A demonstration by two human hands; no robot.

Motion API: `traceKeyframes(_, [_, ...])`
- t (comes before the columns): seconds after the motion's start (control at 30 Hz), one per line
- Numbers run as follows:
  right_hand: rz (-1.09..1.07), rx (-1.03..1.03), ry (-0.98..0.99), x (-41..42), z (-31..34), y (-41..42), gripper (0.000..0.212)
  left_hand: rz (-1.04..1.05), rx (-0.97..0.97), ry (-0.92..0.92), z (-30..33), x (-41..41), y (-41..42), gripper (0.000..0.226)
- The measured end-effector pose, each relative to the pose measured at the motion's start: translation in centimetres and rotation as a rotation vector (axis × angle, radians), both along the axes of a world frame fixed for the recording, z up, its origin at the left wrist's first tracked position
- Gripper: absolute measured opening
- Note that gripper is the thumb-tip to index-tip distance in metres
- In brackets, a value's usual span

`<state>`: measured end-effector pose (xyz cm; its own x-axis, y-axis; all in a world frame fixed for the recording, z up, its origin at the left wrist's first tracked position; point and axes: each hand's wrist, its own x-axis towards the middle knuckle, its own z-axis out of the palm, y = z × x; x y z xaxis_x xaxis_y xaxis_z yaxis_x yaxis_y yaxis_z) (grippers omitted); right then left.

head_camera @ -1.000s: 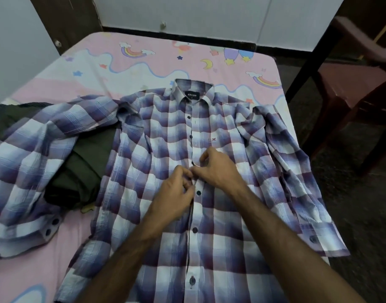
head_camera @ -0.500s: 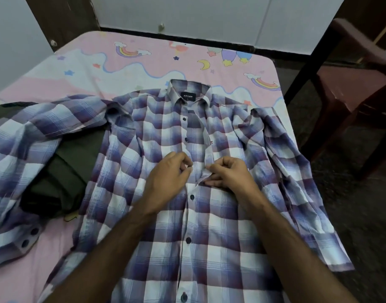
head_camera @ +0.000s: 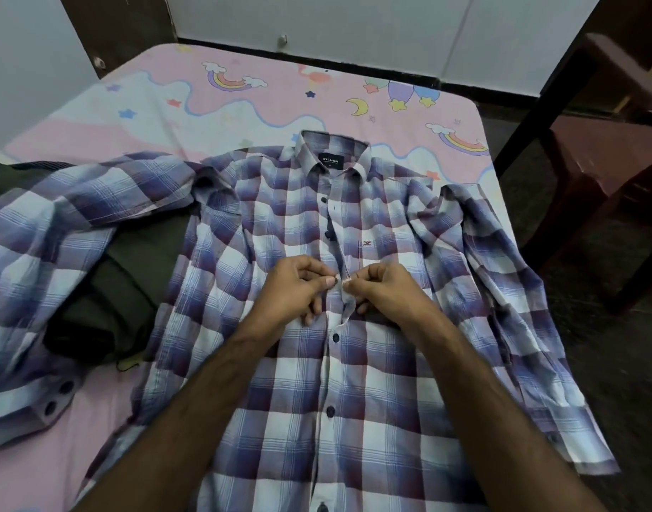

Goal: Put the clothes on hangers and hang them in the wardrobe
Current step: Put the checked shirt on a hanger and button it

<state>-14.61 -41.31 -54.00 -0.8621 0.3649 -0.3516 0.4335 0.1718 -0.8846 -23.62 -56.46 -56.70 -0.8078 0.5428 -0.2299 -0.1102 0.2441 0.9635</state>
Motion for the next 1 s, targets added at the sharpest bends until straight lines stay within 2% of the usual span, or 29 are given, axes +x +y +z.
traceKeyframes(0.17, [-0.020,-0.008,-0.014,-0.2,0.6,-0.3,0.016,0.010,0.108,-0.111,-0.2,-0.1,0.0,0.005])
traceKeyframes(0.4, [-0.124,0.273,0.127,-0.7,-0.9,-1.6,0.016,0.015,0.150,-0.173,-0.1,0.0,-0.1,0.006])
traceKeyframes(0.6, [-0.142,0.139,0.182,-0.3,-2.4,-1.5,0.003,0.036,0.127,-0.138,-0.7,-0.1,0.2,0.007])
traceKeyframes(0.87, [-0.142,-0.030,0.275,0.5,-2.4,-1.1,0.017,0.068,0.099,-0.058,-1.2,0.2,0.3,0.006])
traceKeyframes(0.93, [-0.133,-0.040,0.282,0.6,-2.5,-1.2,0.015,0.059,0.102,-0.036,-1.2,0.1,0.3,0.007])
traceKeyframes(1.0, [-0.141,-0.042,0.300,0.7,-2.7,-1.5,0.007,0.047,0.129,-0.038,-1.0,0.2,0.3,0.018])
